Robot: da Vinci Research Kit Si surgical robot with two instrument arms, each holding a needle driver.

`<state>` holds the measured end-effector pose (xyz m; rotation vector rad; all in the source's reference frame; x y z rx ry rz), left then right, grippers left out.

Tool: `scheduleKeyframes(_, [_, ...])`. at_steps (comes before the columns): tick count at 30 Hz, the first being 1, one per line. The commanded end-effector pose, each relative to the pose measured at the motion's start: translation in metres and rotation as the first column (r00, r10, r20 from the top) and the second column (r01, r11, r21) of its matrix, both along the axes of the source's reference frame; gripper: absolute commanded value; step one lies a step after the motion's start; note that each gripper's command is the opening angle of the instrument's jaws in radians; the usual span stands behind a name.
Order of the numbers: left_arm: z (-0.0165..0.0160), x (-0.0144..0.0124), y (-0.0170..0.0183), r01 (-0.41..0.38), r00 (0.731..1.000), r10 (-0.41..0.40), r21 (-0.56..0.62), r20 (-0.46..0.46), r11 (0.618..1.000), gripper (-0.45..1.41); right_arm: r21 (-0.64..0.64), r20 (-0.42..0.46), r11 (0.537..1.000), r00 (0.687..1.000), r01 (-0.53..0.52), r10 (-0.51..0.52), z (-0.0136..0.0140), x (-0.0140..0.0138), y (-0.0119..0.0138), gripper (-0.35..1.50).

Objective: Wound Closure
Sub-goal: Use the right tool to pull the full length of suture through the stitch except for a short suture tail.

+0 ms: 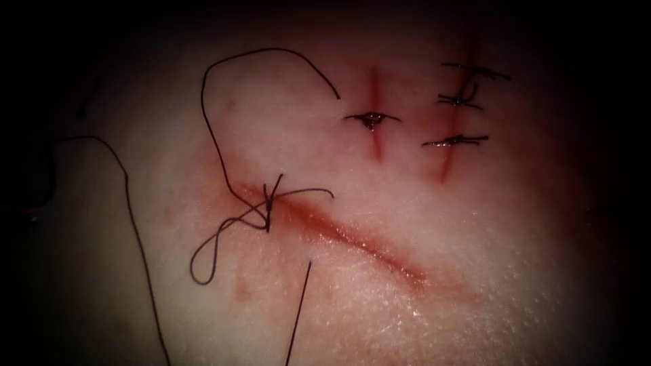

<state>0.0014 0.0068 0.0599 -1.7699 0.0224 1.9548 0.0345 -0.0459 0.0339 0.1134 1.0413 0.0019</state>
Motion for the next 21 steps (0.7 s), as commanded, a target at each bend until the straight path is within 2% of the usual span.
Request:
scheduleKeyframes(1, [0.0006, -0.0004, -0.0004, -0.003, 1.000, 0.003, 0.002, 0.003, 1.000, -0.45, -0.008, -0.025, 1.000, 0.999, -0.025, 0.024, 0.0011, 0.0005, 0.0018, 1.35])
scheduleKeyframes(4, [0.0008, 0.0001, -0.0003, 0.000, 1.000, 0.000, 0.010, -0.019, 1.000, -0.45, -0.066, -0.071, 0.998, 0.997, -0.006, 0.001, 0.0019, -0.0003, 0.0045, 1.48])
scheduleKeyframes(8, [0.0013, 0.0007, -0.0001, 0.010, 0.998, -0.008, 0.024, -0.056, 1.000, -0.45, -0.107, -0.103, 0.994, 0.994, 0.015, -0.026, 0.0025, -0.0021, 0.0075, 1.48])
scheduleKeyframes(11, [0.0019, 0.0014, 0.0002, 0.014, 0.997, -0.012, 0.020, -0.070, 1.000, -0.45, -0.126, -0.156, 0.992, 0.988, -0.004, -0.015, 0.0026, -0.0046, 0.0110, 1.48])
scheduleKeyframes(15, [0.0024, 0.0021, 0.0005, 0.026, 0.995, -0.024, 0.024, -0.092, 0.999, -0.45, -0.160, -0.143, 0.987, 0.990, -0.013, -0.010, 0.0039, -0.0063, 0.0136, 1.48])
scheduleKeyframes(17, [0.0026, 0.0022, 0.0004, 0.027, 0.995, -0.025, 0.023, -0.093, 0.999, -0.45, -0.167, -0.142, 0.986, 0.990, -0.016, -0.008, 0.0054, -0.0065, 0.0144, 1.48])
scheduleKeyframes(21, [0.0027, 0.0018, 0.0000, 0.032, 0.995, -0.030, 0.018, -0.096, 0.999, -0.45, -0.196, -0.116, 0.981, 0.993, -0.005, -0.019, 0.0119, -0.0063, 0.0166, 1.48])
